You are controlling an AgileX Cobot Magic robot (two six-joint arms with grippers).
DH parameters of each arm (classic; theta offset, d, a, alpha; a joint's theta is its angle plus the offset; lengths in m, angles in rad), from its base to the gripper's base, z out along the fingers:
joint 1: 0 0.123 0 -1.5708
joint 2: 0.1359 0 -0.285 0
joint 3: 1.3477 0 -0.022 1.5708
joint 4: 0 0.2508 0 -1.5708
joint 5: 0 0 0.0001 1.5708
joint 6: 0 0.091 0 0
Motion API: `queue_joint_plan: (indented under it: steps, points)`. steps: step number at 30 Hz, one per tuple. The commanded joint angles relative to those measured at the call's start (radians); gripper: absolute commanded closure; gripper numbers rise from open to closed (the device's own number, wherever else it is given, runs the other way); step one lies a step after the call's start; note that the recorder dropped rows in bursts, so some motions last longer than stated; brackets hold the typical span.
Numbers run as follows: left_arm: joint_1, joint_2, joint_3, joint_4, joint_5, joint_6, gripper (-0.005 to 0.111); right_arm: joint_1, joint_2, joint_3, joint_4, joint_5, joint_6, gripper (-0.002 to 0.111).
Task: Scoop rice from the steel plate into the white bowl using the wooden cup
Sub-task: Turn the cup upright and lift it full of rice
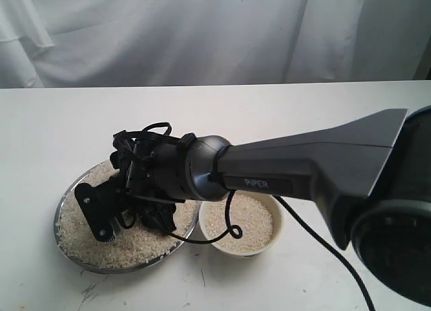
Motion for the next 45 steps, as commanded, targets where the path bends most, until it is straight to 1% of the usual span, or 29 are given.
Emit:
queue_joint_plan:
  steps: [1,8,20,27,31,35,45]
  points:
    - [0.002,-0.004,0.005,-0.002,-0.007,0.0,0.107,-0.007,-0.001,-0.003,0.073,-0.083,0.004,0.108]
    - [0.002,-0.004,0.005,-0.002,-0.007,0.0,0.107,-0.007,-0.001,-0.003,0.147,-0.108,0.006,0.108]
    - [0.002,-0.004,0.005,-0.002,-0.007,0.0,0.107,-0.018,-0.003,-0.003,0.191,-0.111,0.017,0.108]
    - [0.002,-0.004,0.005,-0.002,-0.007,0.0,0.107,-0.052,-0.013,-0.003,0.321,-0.137,0.017,0.108]
    - [0.002,-0.004,0.005,-0.002,-0.007,0.0,0.107,-0.059,-0.021,-0.003,0.363,-0.145,0.017,0.108]
    - [0.002,-0.004,0.005,-0.002,-0.007,0.0,0.107,-0.069,-0.032,-0.003,0.445,-0.147,0.015,0.108]
    - [0.002,-0.004,0.005,-0.002,-0.007,0.0,0.107,-0.111,-0.113,-0.003,0.729,-0.131,0.002,0.108]
